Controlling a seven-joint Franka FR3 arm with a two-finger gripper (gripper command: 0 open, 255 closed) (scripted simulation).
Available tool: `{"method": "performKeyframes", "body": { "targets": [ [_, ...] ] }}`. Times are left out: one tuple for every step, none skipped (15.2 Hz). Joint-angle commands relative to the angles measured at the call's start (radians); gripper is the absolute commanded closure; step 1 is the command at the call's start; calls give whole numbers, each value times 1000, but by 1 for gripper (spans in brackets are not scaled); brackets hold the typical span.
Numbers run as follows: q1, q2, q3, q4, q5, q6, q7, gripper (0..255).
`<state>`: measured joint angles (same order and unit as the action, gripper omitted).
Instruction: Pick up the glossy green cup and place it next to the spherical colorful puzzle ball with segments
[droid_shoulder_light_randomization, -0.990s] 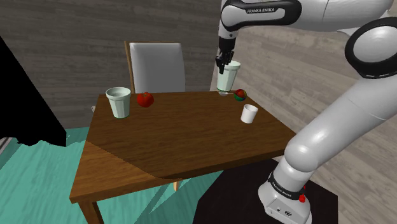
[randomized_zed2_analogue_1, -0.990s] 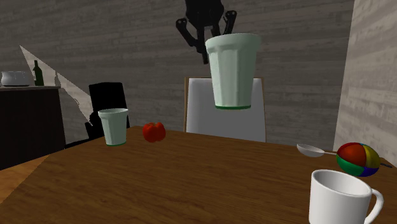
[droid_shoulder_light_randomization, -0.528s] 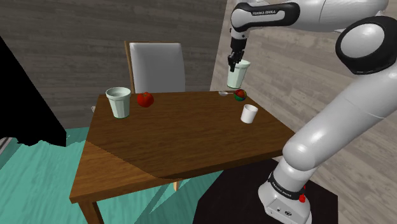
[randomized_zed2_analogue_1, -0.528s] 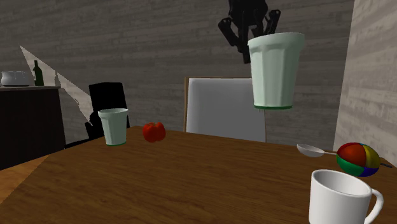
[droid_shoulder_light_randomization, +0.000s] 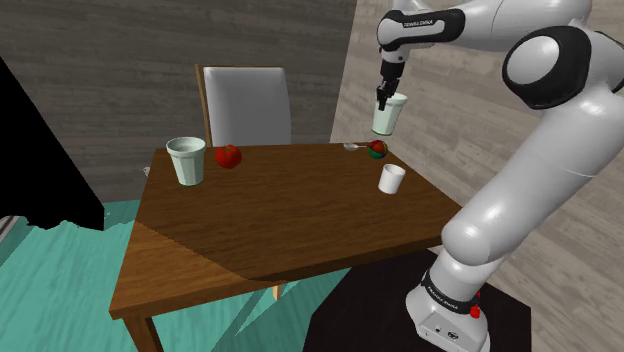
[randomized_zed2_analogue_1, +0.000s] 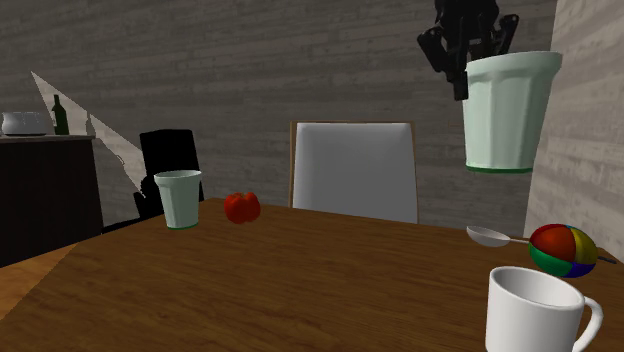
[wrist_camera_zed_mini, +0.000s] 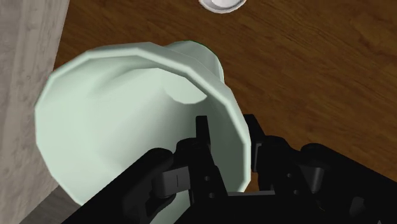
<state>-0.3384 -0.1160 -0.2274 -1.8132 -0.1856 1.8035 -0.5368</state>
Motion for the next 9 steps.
{"method": "performKeyframes", "body": {
  "targets": [
    [-21, 36, -30, 42, 11, 3, -56, 255],
    [-32, 55, -44, 63, 19, 5, -81, 255],
    [-43, 76, -57, 86, 27, 6, -107, 255],
    [-54, 97, -70, 110, 36, 6, -133, 255],
    [-66, 120, -83, 135, 46, 6, -159, 255],
    [-78, 144, -95, 162, 57, 5, -185, 255],
    [-91, 169, -107, 190, 69, 4, -211, 255],
    [-105, 195, -118, 221, 82, 1, -237, 255],
    [-119, 222, -128, 253, 96, -3, -263, 255]
  ]
}}
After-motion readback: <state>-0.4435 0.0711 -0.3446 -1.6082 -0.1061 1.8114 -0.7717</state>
